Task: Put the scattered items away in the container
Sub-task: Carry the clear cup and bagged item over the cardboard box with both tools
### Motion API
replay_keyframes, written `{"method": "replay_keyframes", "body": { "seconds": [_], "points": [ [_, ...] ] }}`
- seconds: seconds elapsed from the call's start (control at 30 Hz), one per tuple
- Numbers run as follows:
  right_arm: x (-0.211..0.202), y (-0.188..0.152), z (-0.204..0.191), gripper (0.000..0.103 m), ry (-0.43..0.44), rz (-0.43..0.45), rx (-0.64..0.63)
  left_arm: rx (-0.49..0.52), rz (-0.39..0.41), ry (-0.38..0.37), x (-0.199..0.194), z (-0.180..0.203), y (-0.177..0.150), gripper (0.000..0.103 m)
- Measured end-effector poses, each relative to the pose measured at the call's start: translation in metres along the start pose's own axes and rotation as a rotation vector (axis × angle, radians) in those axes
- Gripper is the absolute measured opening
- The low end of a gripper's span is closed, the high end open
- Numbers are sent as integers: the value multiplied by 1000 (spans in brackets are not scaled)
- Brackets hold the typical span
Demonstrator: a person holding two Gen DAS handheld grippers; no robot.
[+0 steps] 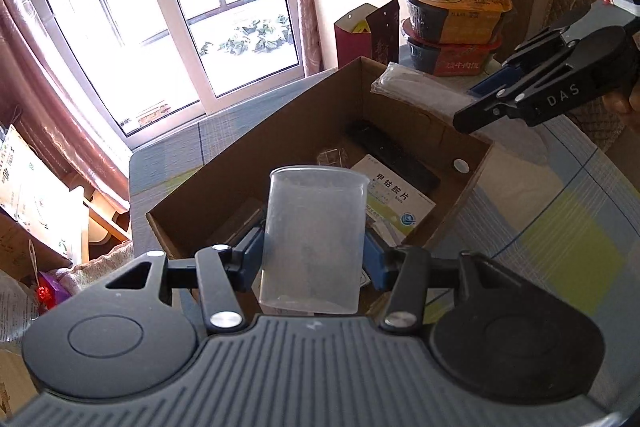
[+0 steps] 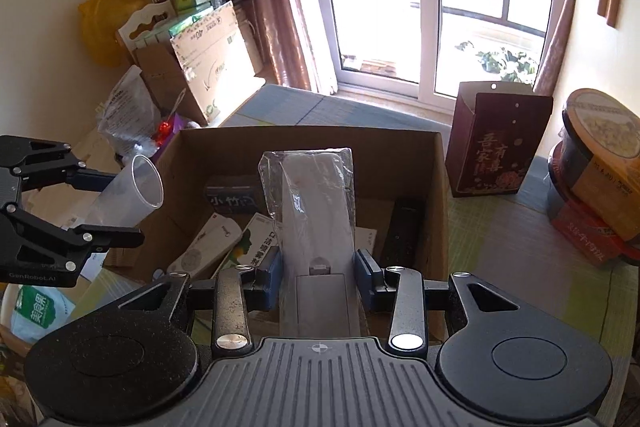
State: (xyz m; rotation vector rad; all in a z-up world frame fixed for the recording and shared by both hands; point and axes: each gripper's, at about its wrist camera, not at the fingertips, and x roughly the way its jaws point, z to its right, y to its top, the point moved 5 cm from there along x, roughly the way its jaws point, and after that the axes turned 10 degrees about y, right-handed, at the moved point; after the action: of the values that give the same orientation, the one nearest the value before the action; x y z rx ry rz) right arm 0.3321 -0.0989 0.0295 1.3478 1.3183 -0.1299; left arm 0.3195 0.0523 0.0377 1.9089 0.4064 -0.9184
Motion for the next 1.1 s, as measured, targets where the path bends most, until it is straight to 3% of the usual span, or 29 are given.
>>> {"method": "replay_keyframes", "body": {
  "seconds": [0.5, 0.73, 1.1],
  "points": [
    [58, 16, 37, 41, -100, -35, 148, -37, -67, 13, 54, -8, 4, 47],
    [88, 7, 46, 41, -160, -96, 126, -48, -101, 4, 78, -9, -1, 47],
    [109, 10, 54, 41, -210, -120, 102, -53, -124, -15, 102, -10, -4, 47]
  ]
}}
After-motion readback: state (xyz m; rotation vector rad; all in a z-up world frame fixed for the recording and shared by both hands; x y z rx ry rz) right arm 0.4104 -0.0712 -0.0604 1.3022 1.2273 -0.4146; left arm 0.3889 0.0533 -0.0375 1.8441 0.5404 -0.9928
